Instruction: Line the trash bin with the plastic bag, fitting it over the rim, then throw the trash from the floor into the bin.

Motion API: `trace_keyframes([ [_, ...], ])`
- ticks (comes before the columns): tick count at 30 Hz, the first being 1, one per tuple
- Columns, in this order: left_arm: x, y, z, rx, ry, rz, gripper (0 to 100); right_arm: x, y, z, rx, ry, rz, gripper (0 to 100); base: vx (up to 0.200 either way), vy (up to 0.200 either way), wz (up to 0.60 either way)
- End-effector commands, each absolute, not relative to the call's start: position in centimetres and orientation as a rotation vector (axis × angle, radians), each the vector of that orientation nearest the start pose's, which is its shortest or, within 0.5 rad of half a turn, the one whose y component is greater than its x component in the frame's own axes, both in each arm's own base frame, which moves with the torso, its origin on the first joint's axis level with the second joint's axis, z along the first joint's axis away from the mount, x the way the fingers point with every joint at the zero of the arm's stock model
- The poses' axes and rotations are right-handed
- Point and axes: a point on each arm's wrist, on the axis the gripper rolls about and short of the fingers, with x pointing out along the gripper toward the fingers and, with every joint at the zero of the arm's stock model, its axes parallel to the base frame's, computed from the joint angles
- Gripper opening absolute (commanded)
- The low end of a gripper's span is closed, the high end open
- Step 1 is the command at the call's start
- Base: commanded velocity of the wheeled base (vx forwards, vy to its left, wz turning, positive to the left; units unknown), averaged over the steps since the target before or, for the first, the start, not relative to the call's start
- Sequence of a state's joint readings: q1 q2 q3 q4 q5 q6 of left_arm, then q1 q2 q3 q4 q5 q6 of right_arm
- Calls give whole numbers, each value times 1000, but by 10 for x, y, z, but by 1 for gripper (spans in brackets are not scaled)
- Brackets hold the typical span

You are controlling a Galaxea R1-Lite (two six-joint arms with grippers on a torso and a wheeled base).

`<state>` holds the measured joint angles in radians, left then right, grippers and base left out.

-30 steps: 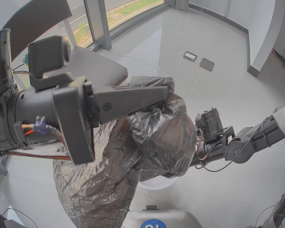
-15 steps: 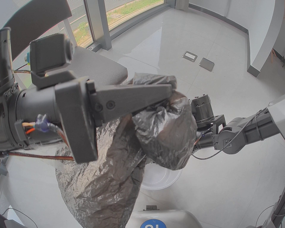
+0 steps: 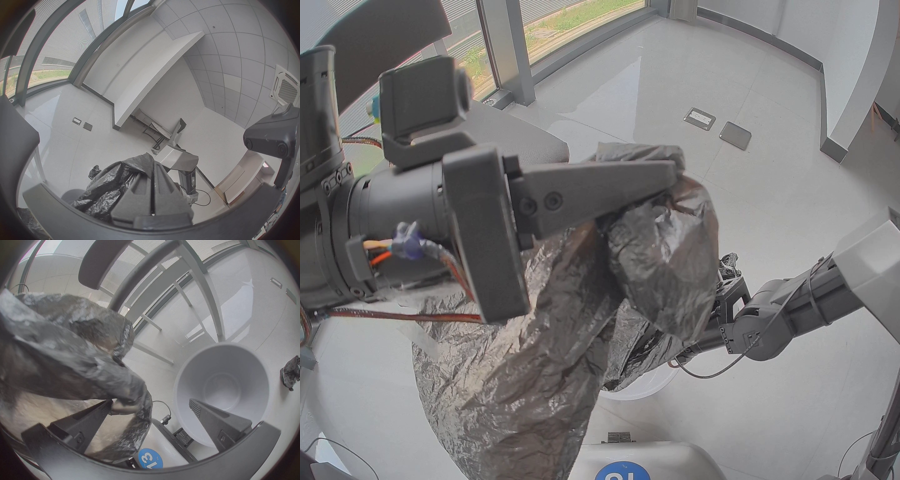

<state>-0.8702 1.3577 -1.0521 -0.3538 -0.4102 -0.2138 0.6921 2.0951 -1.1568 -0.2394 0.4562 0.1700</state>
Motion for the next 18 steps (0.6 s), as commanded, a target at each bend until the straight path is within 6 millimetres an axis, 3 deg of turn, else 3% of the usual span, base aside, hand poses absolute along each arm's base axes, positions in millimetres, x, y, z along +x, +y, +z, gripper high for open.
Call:
trace_keyframes([
  [1,141,-181,317,-196,88,-1279,0,293,263,82,45,866,1035,100,0,0,0],
  [18,141,-177,320,-200,71,-1272,0,291,267,74,37,885,1044,100,0,0,0],
])
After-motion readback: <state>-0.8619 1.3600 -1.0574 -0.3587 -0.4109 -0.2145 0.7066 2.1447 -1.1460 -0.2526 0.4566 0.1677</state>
